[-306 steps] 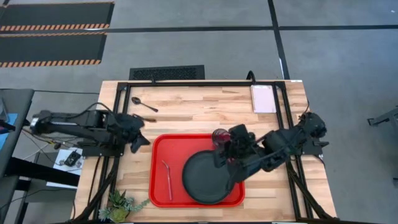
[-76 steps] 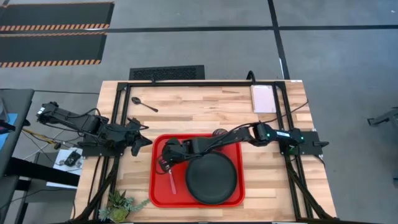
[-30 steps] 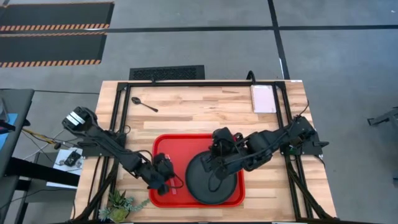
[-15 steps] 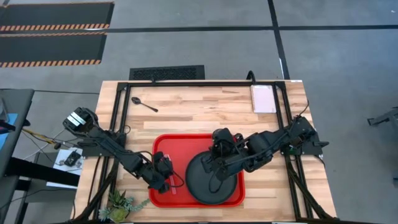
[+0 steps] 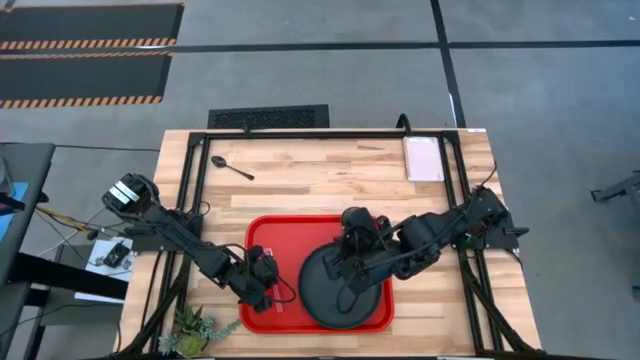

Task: Pick and place plate/cup/fork/spoon on tray
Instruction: Put the pink fork into the red serving tray

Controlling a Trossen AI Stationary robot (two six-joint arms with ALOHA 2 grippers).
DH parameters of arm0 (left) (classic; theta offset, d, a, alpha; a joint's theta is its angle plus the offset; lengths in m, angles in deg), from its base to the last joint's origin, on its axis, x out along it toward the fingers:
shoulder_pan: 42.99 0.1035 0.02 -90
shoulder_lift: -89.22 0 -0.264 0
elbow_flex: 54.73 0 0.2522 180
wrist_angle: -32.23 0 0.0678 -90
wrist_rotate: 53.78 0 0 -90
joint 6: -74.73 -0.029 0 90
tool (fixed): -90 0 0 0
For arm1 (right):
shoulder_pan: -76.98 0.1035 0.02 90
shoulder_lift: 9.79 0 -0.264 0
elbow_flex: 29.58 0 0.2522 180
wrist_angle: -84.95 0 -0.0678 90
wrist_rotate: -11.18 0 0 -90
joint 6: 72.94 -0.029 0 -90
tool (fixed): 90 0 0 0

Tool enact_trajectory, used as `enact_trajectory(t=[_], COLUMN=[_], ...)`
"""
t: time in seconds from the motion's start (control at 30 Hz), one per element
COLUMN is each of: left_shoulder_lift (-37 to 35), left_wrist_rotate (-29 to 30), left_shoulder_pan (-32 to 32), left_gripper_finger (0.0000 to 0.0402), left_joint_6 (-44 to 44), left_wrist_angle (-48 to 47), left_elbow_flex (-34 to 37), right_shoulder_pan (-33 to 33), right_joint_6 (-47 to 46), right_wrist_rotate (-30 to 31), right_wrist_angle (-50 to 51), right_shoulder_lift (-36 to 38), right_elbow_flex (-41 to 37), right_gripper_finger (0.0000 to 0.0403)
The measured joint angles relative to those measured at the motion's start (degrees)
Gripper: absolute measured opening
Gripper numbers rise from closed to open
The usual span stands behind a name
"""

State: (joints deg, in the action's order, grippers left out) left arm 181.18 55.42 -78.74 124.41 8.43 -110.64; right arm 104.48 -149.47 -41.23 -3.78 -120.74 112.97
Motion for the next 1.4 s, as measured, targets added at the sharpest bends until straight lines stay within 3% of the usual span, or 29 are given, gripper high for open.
enact_trajectory(t=[0.57, 0.8, 0.93, 1.0, 1.17, 1.4], left_shoulder_lift=[-0.6, -11.8, -16.6, -17.3, -17.4, -17.4], left_wrist_rotate=[-5.9, -2.3, 1.4, 0.1, -0.7, 1.6], left_shoulder_pan=[0.2, 0.1, -1.0, -1.0, -1.5, 1.1], left_gripper_finger=[0.0000, 0.0000, 0.0000, 0.0000, 0.0000, 0.0000], left_joint_6=[4.2, 10.9, 16.0, 20.9, 27.2, 24.2], left_wrist_angle=[-3.6, -17.6, -25.7, -28.0, -24.9, -21.9], left_elbow_flex=[-0.2, -1.9, -0.3, 2.1, 8.1, 9.7], right_shoulder_pan=[0.5, 0.5, 0.4, 0.1, 0.1, 0.0], right_joint_6=[0.1, 0.5, 1.8, 2.0, 2.9, 3.1], right_wrist_rotate=[0.0, 0.0, 0.0, 0.0, 0.0, 0.0], right_wrist_angle=[0.0, 0.0, 0.2, 0.2, 0.1, 0.1], right_shoulder_lift=[0.0, 0.0, 0.0, 0.0, 0.0, 0.0], right_elbow_flex=[0.0, 0.0, 0.0, 0.0, 0.0, 0.0], right_gripper_finger=[0.0012, 0.0009, 0.0012, 0.0011, 0.0009, 0.0011])
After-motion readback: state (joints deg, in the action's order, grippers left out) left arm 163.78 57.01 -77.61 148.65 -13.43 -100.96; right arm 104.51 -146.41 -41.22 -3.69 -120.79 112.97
